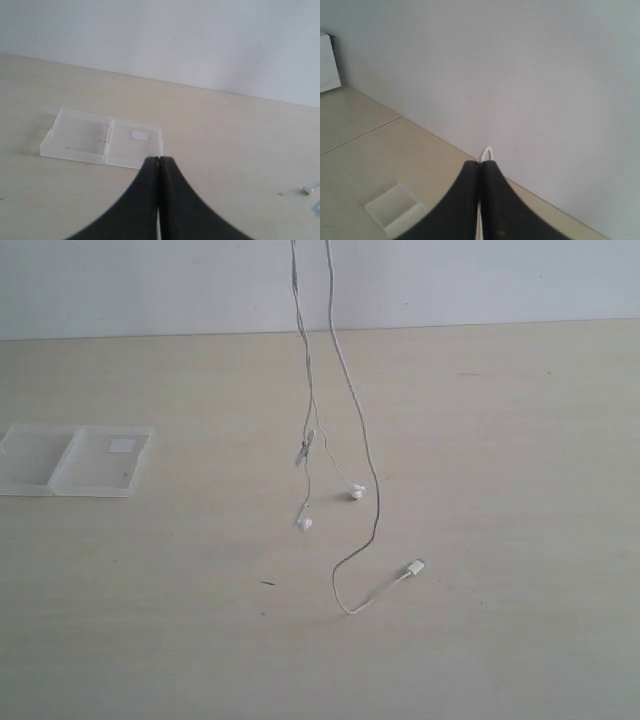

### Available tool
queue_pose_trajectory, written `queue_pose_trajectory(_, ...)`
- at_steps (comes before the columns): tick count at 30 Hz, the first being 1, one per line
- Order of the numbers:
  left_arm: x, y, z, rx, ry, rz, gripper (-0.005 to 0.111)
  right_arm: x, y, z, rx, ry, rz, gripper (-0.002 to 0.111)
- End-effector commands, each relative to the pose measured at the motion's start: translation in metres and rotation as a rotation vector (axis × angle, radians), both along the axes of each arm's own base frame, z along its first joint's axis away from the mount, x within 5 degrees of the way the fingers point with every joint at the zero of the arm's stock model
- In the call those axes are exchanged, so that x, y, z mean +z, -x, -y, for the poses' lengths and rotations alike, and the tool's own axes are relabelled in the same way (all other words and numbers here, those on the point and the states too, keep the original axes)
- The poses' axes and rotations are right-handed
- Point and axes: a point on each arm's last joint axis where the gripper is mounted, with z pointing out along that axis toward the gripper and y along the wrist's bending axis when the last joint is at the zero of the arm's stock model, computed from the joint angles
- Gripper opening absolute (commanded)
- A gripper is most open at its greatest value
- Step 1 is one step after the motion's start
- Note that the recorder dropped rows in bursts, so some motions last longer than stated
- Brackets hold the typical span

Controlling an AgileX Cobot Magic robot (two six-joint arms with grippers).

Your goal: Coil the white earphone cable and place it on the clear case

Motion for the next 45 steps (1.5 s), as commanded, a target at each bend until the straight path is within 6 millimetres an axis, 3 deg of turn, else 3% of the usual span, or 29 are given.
queue_pose_trajectory(1,0.002,0.0,0.0,-0.001,0.0,0.013,0.0,0.006,0.008,0.003,0.048,-0.022,0.009,0.0)
queue_pose_trajectory(12,0.002,0.0,0.0,-0.001,0.0,0.013,0.0,0.006,0.014,-0.002,0.148,-0.063,0.106,0.0)
queue_pose_trajectory(17,0.004,0.0,-0.001,0.006,-0.013,0.043,0.0,-0.022,0.012,-0.006,0.158,-0.01,0.052,0.0)
queue_pose_trajectory(18,0.008,0.0,0.001,0.018,0.18,0.077,0.0,-0.026,0.012,-0.006,0.161,0.001,0.056,0.0)
queue_pose_trajectory(20,0.012,-0.001,0.002,0.026,0.39,0.108,0.0,-0.028,0.012,-0.006,0.166,0.018,0.073,0.0)
queue_pose_trajectory(22,0.013,-0.001,0.002,0.03,0.5,0.12,0.0,-0.027,0.013,-0.004,0.167,0.019,0.08,0.0)
queue_pose_trajectory(27,0.029,0.0,-0.009,0.108,0.631,0.325,0.0,-0.014,0.02,0.002,0.181,-0.044,0.135,0.0)
queue_pose_trajectory(30,0.051,0.001,-0.003,0.03,0.576,0.282,0.0,-0.002,0.024,0.009,0.165,-0.082,0.107,0.0)
queue_pose_trajectory(33,0.096,-0.015,0.003,-0.046,0.37,0.237,0.0,0.001,0.025,0.014,0.149,-0.06,0.088,0.0)
queue_pose_trajectory(36,0.115,-0.055,0.012,-0.095,0.182,0.095,0.0,-0.001,0.026,0.015,0.143,-0.039,0.077,0.0)
queue_pose_trajectory(40,0.118,-0.115,0.018,-0.116,-0.046,-0.05,0.0,-0.002,0.025,0.015,0.142,-0.033,0.074,0.0)
queue_pose_trajectory(45,0.106,-0.155,0.025,-0.172,-0.159,-0.244,0.0,-0.002,0.025,0.015,0.138,-0.025,0.081,0.0)
